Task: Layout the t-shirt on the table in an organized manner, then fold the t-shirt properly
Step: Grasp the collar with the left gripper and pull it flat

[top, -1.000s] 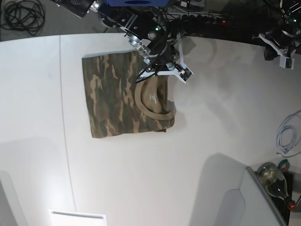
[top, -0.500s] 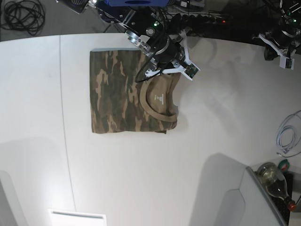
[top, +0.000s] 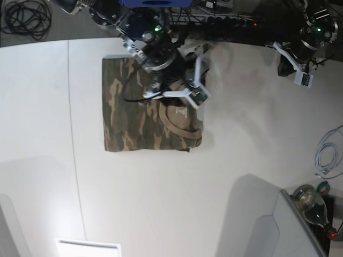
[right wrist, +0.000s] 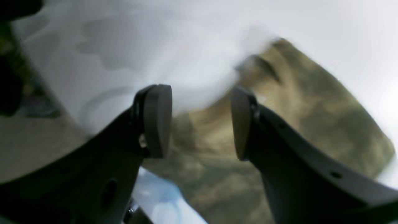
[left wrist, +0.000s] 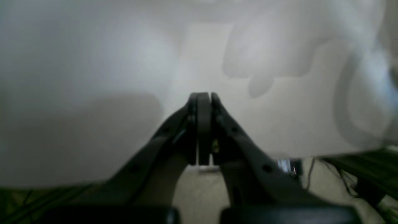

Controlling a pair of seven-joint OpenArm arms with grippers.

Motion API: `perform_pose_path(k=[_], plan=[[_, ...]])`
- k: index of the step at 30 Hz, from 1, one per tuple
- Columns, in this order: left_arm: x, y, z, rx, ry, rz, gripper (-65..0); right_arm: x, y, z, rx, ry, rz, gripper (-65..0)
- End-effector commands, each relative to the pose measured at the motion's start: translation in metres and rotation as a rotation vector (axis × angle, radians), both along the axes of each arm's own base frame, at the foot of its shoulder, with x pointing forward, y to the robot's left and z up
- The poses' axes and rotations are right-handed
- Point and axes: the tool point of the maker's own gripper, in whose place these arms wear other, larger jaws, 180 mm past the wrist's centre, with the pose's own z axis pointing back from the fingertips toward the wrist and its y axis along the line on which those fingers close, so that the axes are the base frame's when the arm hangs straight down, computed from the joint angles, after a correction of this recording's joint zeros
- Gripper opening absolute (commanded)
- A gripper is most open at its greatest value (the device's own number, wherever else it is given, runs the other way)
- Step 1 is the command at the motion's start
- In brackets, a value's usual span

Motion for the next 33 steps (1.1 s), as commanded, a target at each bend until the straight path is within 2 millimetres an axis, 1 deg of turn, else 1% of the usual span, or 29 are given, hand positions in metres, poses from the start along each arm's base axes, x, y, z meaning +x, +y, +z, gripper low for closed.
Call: perform_pose_path(k=[1, 2, 4, 5, 6, 7, 8, 10, 11, 12, 13, 14, 16, 19, 22, 25, 26, 29, 30, 31, 33], plan=[[0.016, -0.016, 0.021, -0.055, -0.103, -0.018, -65.0, 0.015, -0.01, 0.016, 0.034, -0.048, -0.062, -38.0], [0.023, -0.024, 0.032, -0.097, -0.142, -0.013, -65.0, 0.02, -0.024, 0.017, 0.036, -0.045, -0.114, -43.5], [0.032, -0.042, 0.043, -0.182, -0.148, -0.018, -65.0, 0.027, -0.054, 0.013, 0.023, -0.036, -0.205, -61.4], [0.036, -0.048, 0.048, -0.217, -0.148, -0.026, -65.0, 0.028, -0.065, 0.011, 0.014, -0.032, -0.235, -65.0], [0.044, -0.057, 0.054, -0.262, -0.159, -0.04, -65.0, 0.03, -0.08, 0.01, 0.005, -0.032, -0.272, -64.2], [0.051, -0.065, 0.058, -0.304, -0.168, -0.051, -59.9, 0.032, -0.09, 0.009, -0.001, -0.03, -0.305, -63.2], [0.058, -0.073, 0.06, -0.348, -0.173, -0.058, -47.2, 0.033, -0.103, 0.007, -0.009, -0.024, -0.34, -63.0], [0.069, -0.088, 0.063, -0.419, -0.186, -0.073, -25.3, 0.035, -0.123, 0.003, -0.026, -0.016, -0.399, -63.0], [0.074, -0.099, 0.063, -0.45, -0.19, -0.092, -16.3, 0.035, -0.131, 0.001, -0.034, -0.014, -0.419, -63.0], [0.077, -0.108, 0.062, -0.472, -0.187, -0.108, -9.1, 0.035, -0.136, -0.001, -0.042, -0.008, -0.434, -63.0], [0.081, -0.122, 0.059, -0.498, -0.177, -0.137, -3.1, 0.034, -0.144, -0.003, -0.049, -0.003, -0.454, -63.0], [0.082, -0.136, 0.054, -0.523, -0.159, -0.163, 0.0, 0.033, -0.151, -0.005, -0.056, 0.003, -0.473, -63.0], [0.086, -0.158, 0.043, -0.564, -0.121, -0.201, 0.0, 0.03, -0.162, -0.008, -0.067, 0.01, -0.5, -63.0], [0.088, -0.178, 0.022, -0.622, -0.06, -0.206, 0.0, 0.027, -0.167, -0.011, -0.076, 0.019, -0.51, -63.0], [0.094, -0.188, 0.006, -0.669, -0.023, -0.169, 0.0, 0.024, -0.175, -0.013, -0.109, 0.016, -0.49, -63.0], [0.102, -0.197, 0.0, -0.711, -0.028, -0.146, 0.0, 0.021, -0.179, -0.015, -0.118, 0.021, -0.493, -63.0], [0.103, -0.203, -0.003, -0.731, -0.03, -0.14, 0.0, 0.02, -0.18, -0.016, -0.12, 0.022, -0.494, -63.0], [0.1, -0.223, -0.015, -0.77, 0.001, -0.155, 0.0, 0.02, -0.181, -0.016, -0.124, 0.022, -0.493, -63.0], [0.098, -0.229, -0.02, -0.783, 0.015, -0.156, 0.0, 0.02, -0.184, -0.016, -0.133, 0.02, -0.491, -63.0], [0.098, -0.233, -0.023, -0.794, 0.022, -0.155, 0.0, 0.02, -0.188, -0.017, -0.144, 0.016, -0.487, -63.0], [0.096, -0.236, -0.031, -0.809, 0.035, -0.138, 0.0, 0.02, -0.19, -0.017, -0.15, 0.015, -0.485, -63.0]])
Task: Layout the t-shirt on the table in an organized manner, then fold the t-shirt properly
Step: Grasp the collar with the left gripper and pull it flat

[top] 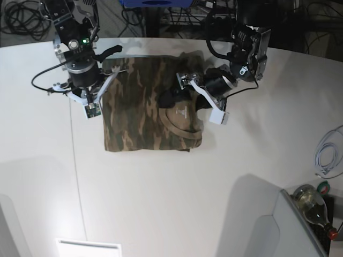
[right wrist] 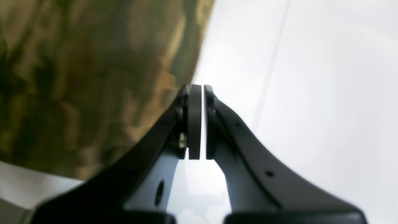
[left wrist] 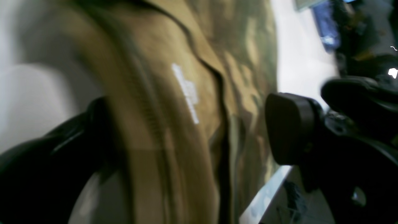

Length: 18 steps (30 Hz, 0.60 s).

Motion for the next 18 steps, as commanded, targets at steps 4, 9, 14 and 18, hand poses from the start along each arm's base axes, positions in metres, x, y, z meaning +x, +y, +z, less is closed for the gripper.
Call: perform_pose_path(k=[4, 9, 14, 18], plan=[[0.005, 0.005, -0.01, 0.007, 0.028, 0.022, 0.0, 0.01, -0.01, 0.012, -0.009, -0.053, -0.019, -63.0], [0.016, 0.003, -0.011, 0.008, 0.034, 0.011, -36.7, 0.013, -0.039, 0.015, -0.03, -0.074, -0.101, -63.0], [0.032, -0.001, -0.007, 0.069, 0.028, -0.015, -65.0, 0.018, -0.068, 0.022, -0.017, -0.119, -0.215, -63.0], [0.036, -0.006, -0.002, 0.221, 0.009, -0.221, -65.0, 0.016, -0.101, 0.022, 0.12, -0.121, -0.421, -63.0]])
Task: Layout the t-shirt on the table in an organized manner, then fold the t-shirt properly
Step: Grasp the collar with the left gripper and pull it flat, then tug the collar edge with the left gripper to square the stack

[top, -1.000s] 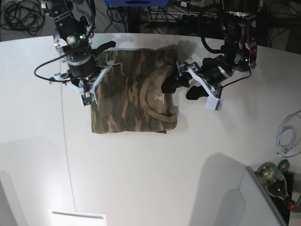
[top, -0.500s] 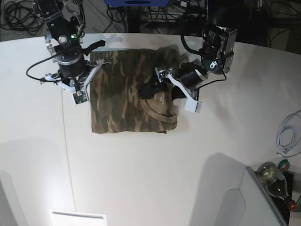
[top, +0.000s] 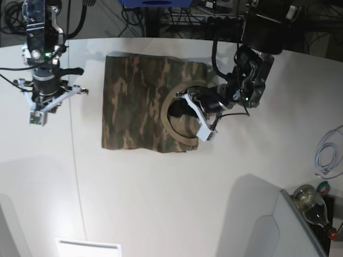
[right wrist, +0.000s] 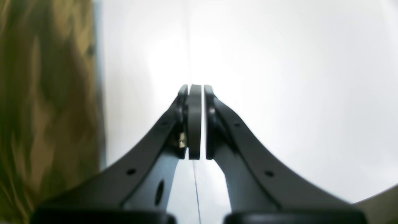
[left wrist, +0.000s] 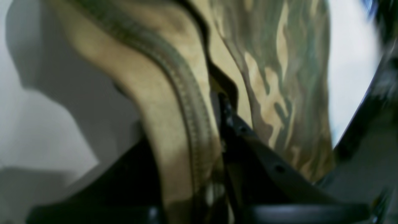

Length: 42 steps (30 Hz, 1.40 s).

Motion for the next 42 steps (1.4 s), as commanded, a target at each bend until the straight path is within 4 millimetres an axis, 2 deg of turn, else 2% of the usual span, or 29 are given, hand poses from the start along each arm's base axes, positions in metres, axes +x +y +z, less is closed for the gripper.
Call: perform_pose_path(k=[1, 7, 11, 17, 21, 25, 32, 42], plan=[[0.014, 0.0, 0.016, 0.035, -0.05, -0.075, -65.0, 0.006, -0.005, 0.009, 0.013, -0.042, -0.007, -63.0], [0.025, 0.0, 0.038, 0.345, -0.154, -0.508, -65.0, 0.005, -0.02, 0.011, 0.076, -0.056, -0.021, -64.2], [0.027, -0.009, 0.037, 0.537, -0.264, -0.726, -65.0, 0.001, -0.019, 0.01, 0.083, -0.053, -0.032, -64.2], [0.032, -0.048, 0.032, 0.792, -0.473, -0.951, -65.0, -0.01, -0.012, 0.002, 0.108, -0.029, -0.048, -64.2], [0.042, -0.066, 0.036, 0.908, -0.584, -1.002, -65.0, -0.019, -0.012, -0.003, 0.108, -0.009, -0.054, -64.2], [0.045, -0.091, 0.045, 0.886, -0.695, -1.022, -65.0, -0.023, -0.012, -0.006, 0.109, 0.002, -0.055, -64.2], [0.043, -0.097, 0.035, 0.887, -0.664, -1.032, -65.0, -0.028, -0.008, -0.01, 0.12, 0.014, -0.061, -64.2], [0.044, -0.1, 0.038, 0.882, -0.674, -1.031, -65.0, -0.028, -0.008, -0.01, 0.12, 0.014, -0.061, -64.2]])
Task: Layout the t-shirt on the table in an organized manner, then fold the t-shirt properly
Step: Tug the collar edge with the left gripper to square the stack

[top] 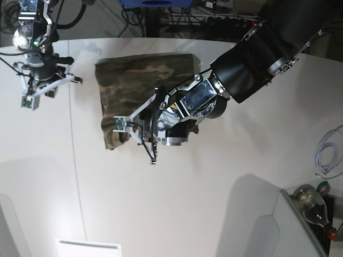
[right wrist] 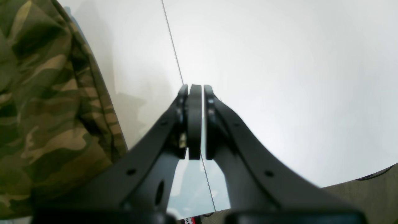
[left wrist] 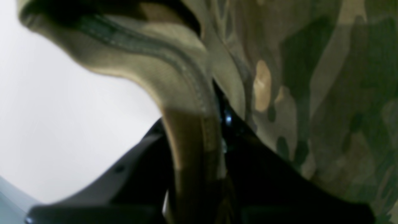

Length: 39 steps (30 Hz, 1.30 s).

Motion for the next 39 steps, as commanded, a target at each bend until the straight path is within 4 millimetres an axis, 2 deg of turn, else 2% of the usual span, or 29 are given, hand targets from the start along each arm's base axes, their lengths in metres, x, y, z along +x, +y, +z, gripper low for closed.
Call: perform_pose_path(k=[1, 3, 5, 10, 14, 20, 39], plan=[[0.015, -0.012, 0.018, -0.037, -0.046, -0.006, -65.0, 0.005, -0.005, 0.009, -0.021, -0.036, -0.002, -64.2], [0.015, -0.016, 0.02, -0.047, -0.048, -0.011, -65.0, 0.005, -0.005, 0.008, -0.02, -0.034, -0.002, -64.2], [0.014, -0.028, 0.024, -0.091, -0.05, -0.033, -65.0, 0.005, -0.005, 0.008, -0.02, -0.034, -0.002, -64.2], [0.013, -0.033, 0.024, -0.075, -0.08, -0.07, -65.0, 0.005, -0.005, 0.008, -0.02, -0.033, -0.002, -64.2], [0.002, -0.031, 0.019, -0.042, -0.032, -0.134, -65.0, 0.005, -0.005, 0.008, -0.021, -0.033, -0.002, -64.2], [-0.001, -0.031, 0.018, -0.038, -0.022, -0.141, -65.0, 0.005, -0.005, 0.008, -0.021, -0.033, -0.002, -64.2], [0.004, -0.03, 0.021, -0.037, -0.03, -0.136, -65.0, 0.01, -0.005, 0.011, -0.021, -0.045, -0.002, -64.2]])
